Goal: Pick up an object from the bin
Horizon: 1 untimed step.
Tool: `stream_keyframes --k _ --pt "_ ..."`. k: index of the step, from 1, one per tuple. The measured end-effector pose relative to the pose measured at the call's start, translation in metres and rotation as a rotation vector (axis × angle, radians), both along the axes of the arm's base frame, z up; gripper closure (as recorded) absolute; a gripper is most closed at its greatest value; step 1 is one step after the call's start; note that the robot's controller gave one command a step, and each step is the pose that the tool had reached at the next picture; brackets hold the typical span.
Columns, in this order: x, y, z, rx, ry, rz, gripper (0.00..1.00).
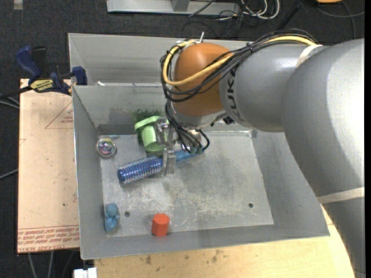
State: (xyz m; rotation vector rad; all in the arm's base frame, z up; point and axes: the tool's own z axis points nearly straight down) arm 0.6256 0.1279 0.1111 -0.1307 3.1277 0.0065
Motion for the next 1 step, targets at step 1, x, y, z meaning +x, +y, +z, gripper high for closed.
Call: stream_keyframes --k 1 --pt "-0.0017 -0.0005 -0.0034 -0.001 0.008 -0.001 1.0"
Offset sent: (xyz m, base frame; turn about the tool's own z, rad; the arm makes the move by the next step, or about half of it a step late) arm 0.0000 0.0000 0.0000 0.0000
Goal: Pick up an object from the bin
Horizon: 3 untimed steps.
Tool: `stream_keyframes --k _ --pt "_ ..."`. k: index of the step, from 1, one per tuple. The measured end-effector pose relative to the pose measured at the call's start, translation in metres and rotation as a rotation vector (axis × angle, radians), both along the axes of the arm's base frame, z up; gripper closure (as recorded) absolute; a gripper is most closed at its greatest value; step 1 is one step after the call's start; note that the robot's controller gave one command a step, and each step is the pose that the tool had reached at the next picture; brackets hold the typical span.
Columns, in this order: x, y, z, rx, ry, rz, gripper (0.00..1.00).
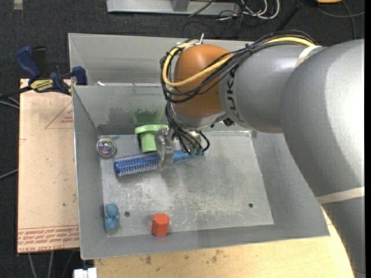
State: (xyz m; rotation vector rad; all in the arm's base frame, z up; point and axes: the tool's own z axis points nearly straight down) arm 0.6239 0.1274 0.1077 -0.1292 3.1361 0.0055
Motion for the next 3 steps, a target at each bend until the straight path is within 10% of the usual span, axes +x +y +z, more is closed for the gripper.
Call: stream_keyframes --k 1,2,3 --pt "0.002 -0.015 -0.01 0.0 -0.004 0.067 1.0" --pt "-0.019 0.035 0.031 0.002 -0.001 -0.249 1.0" --pt "-0.02 -0.028 0.001 -0.004 0.005 -0.498 1.0"
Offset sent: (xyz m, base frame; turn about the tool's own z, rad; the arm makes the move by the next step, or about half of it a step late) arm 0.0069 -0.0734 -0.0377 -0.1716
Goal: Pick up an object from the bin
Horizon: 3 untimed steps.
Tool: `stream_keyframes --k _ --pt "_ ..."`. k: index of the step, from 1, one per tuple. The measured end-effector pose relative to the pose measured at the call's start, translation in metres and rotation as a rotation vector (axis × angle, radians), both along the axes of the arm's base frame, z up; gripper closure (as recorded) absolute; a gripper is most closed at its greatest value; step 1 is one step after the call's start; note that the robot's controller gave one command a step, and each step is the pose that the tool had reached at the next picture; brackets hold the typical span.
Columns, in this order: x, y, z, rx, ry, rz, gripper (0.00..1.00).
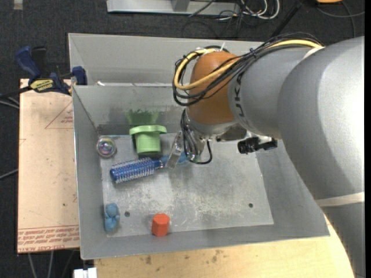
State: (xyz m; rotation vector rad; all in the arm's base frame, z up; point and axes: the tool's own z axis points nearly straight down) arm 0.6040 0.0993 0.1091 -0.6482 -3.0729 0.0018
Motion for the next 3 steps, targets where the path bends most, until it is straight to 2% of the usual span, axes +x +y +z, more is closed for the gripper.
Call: stream_keyframes --k 1,2,3 --pt "-0.027 0.021 0.068 0.004 -0.006 -0.238 1.0" --pt "-0.028 0.02 0.066 0.001 -0.003 -0.239 0.0" --pt "0.027 0.075 -0.026 0.005 -0.005 -0.405 0.0"
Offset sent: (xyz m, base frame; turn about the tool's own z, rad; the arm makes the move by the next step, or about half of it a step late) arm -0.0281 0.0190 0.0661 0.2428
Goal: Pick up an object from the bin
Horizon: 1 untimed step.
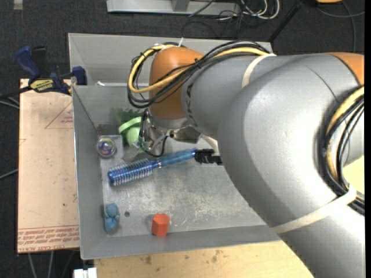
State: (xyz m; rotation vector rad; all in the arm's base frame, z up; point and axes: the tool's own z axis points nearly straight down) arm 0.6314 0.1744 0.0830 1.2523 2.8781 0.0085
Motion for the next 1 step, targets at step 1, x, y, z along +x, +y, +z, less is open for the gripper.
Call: stream_keyframes --k 1 --pt "-0.0019 -0.003 -0.0002 -0.005 0.005 -0.001 1.0"
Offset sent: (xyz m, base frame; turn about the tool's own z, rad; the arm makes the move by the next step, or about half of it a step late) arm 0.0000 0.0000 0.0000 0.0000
